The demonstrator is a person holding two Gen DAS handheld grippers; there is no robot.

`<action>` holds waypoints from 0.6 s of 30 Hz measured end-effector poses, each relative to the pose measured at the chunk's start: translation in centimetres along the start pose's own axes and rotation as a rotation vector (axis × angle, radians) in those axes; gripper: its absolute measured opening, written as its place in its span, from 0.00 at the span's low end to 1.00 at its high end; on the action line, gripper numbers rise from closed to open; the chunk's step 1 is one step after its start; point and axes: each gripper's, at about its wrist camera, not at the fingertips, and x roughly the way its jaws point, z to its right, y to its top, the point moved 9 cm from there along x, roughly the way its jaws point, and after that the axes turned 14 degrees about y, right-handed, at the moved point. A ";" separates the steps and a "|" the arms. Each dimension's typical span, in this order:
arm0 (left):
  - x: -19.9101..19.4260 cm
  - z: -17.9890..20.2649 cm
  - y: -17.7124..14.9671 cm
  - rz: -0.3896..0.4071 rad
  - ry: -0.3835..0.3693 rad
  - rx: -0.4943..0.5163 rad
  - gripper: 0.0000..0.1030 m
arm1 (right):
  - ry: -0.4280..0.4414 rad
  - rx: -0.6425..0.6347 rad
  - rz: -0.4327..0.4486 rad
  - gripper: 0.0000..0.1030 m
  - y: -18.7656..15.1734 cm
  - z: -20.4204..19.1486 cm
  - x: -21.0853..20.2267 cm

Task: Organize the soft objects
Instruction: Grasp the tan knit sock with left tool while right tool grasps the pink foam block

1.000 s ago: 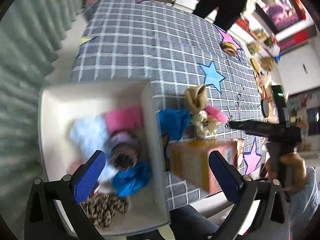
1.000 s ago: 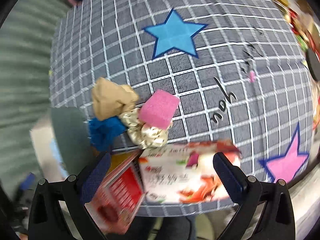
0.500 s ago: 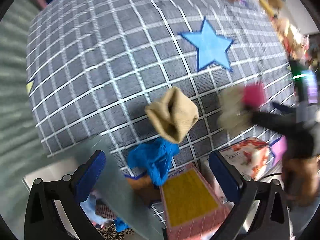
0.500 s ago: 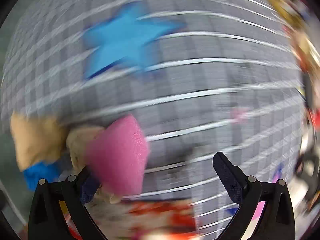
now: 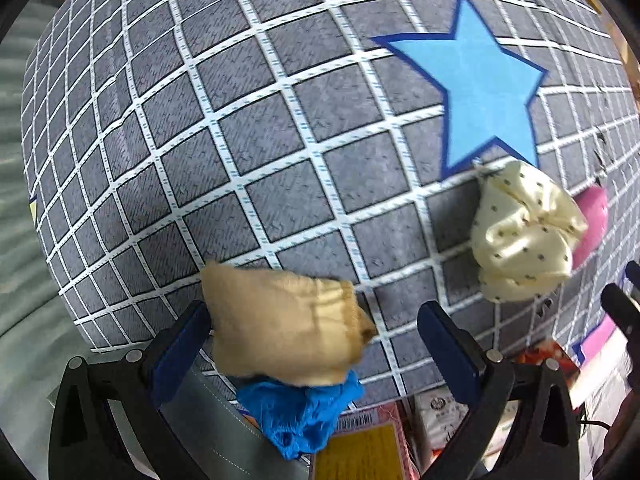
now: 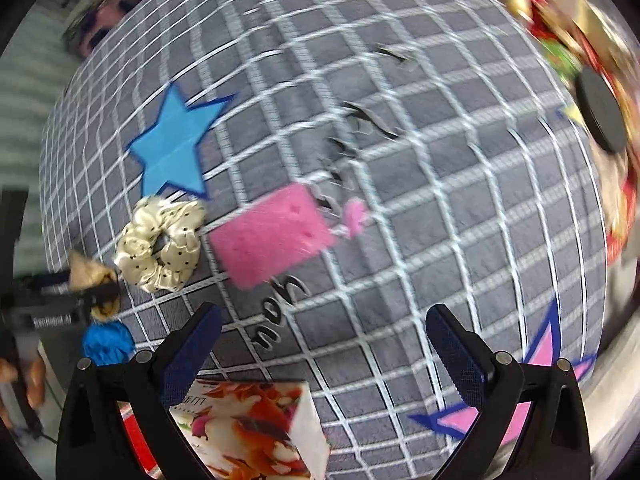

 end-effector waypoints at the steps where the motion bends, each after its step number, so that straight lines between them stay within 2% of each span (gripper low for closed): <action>1: 0.2 0.0 0.2 -0.007 0.005 -0.004 1.00 | -0.020 -0.037 -0.011 1.00 0.4 -0.6 0.6; 6: 2.1 -0.5 -0.4 -0.044 0.000 -0.045 1.00 | -0.107 -0.188 -0.058 1.00 2.0 -2.5 4.2; 9: 4.0 -0.5 -1.3 -0.080 -0.002 -0.056 1.00 | -0.143 -0.215 -0.110 1.00 1.5 -2.6 6.8; 15: 4.6 -0.8 -1.6 -0.075 -0.034 -0.040 1.00 | -0.143 -0.223 -0.082 1.00 0.5 -4.4 7.5; 17: 5.0 -0.5 -1.5 -0.125 -0.081 -0.067 1.00 | -0.142 -0.222 -0.088 1.00 1.5 -3.7 6.9; 18: 5.0 0.7 0.1 -0.158 -0.103 -0.080 1.00 | -0.140 -0.224 -0.088 1.00 1.2 -3.7 6.8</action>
